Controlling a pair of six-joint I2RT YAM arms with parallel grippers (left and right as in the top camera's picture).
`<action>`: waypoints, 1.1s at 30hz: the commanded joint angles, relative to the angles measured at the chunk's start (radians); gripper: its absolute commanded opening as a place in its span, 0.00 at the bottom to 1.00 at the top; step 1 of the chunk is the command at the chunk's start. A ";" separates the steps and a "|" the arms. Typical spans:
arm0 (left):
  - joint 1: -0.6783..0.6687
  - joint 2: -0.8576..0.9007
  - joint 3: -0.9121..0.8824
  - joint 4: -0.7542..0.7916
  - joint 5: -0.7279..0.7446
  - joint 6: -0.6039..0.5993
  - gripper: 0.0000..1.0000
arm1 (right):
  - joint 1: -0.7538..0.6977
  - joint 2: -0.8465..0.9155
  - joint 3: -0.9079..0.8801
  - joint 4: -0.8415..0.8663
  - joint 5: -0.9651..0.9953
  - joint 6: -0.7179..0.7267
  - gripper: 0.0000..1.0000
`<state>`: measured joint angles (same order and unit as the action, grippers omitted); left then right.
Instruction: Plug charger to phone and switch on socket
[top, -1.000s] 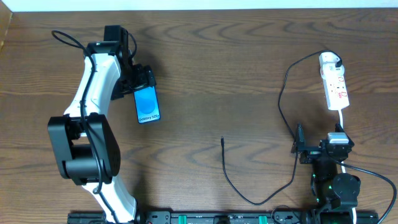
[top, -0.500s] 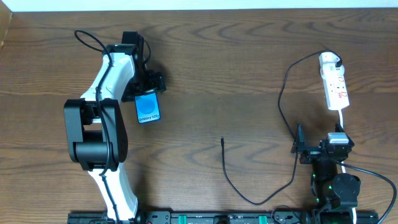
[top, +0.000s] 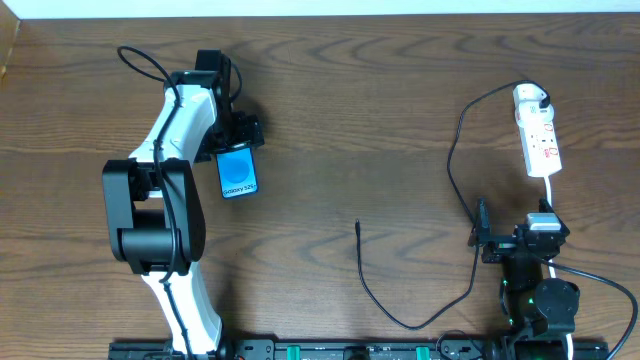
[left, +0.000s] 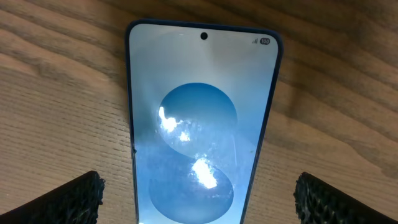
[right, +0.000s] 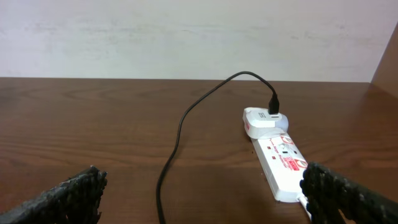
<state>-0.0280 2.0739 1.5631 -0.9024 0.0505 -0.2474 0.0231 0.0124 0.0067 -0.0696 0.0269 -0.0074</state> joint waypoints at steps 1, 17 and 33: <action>0.005 0.000 -0.007 0.004 -0.017 -0.013 0.98 | 0.005 -0.007 -0.001 -0.003 0.011 0.011 0.99; 0.030 0.001 -0.009 0.009 0.036 -0.013 0.98 | 0.005 -0.007 -0.001 -0.003 0.011 0.011 0.99; 0.022 0.018 -0.029 0.018 0.042 -0.013 0.98 | 0.005 -0.007 -0.001 -0.003 0.011 0.011 0.99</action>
<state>-0.0048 2.0739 1.5581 -0.8856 0.0917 -0.2558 0.0231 0.0124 0.0067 -0.0696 0.0269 -0.0074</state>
